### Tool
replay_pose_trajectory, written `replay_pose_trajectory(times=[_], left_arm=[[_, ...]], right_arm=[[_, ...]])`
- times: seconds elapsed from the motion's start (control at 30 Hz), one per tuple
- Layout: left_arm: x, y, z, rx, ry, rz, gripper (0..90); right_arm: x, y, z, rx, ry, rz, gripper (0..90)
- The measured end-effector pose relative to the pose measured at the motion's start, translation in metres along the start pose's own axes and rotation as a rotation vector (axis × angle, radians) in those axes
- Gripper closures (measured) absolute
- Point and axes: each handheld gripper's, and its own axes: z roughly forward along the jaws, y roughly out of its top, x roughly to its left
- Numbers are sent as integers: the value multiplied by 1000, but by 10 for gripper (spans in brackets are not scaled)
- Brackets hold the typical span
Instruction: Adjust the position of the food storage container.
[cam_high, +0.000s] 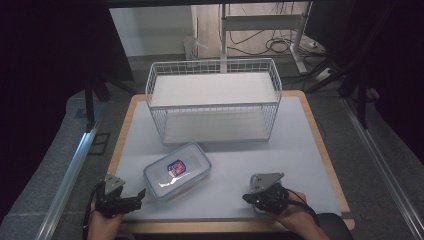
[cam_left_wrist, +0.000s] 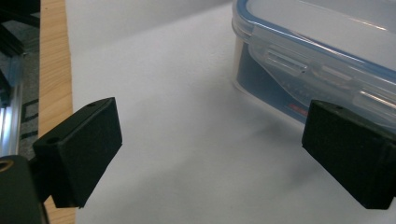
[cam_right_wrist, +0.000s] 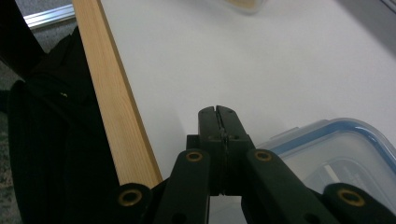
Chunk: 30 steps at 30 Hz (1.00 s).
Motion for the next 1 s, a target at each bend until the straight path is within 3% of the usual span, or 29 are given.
replay_pose_trajectory(times=[0.2,0.43,0.67,0.73,0.77,0.83,0.87,0.9,0.97,1.0], left_arm=[[-1,0,1,3,-21,-2,53],[-2,0,3,10,-45,-11,57],[-2,1,2,22,-71,-22,54],[-3,1,0,23,-87,-21,50],[-4,1,0,29,-95,-25,96],[-5,2,-2,38,-107,-29,142],[-6,2,-2,39,-112,-37,223],[-5,3,-1,44,-132,-73,364],[-6,4,0,53,-147,-95,410],[-6,5,2,57,-160,-101,501]], right_arm=[[-4,-12,-6,37,-12,11,897],[-18,-42,-23,69,-78,76,897],[-23,-48,-25,76,-115,104,896],[-24,-45,-25,47,-105,113,895],[-28,-40,-25,11,-90,128,894],[-30,-37,-25,-9,-87,130,893],[-34,-33,-25,-32,-86,138,893],[-41,-27,-23,-67,-80,150,893],[-43,-24,-22,-80,-77,156,893],[-48,-20,-19,-98,-67,172,893]])
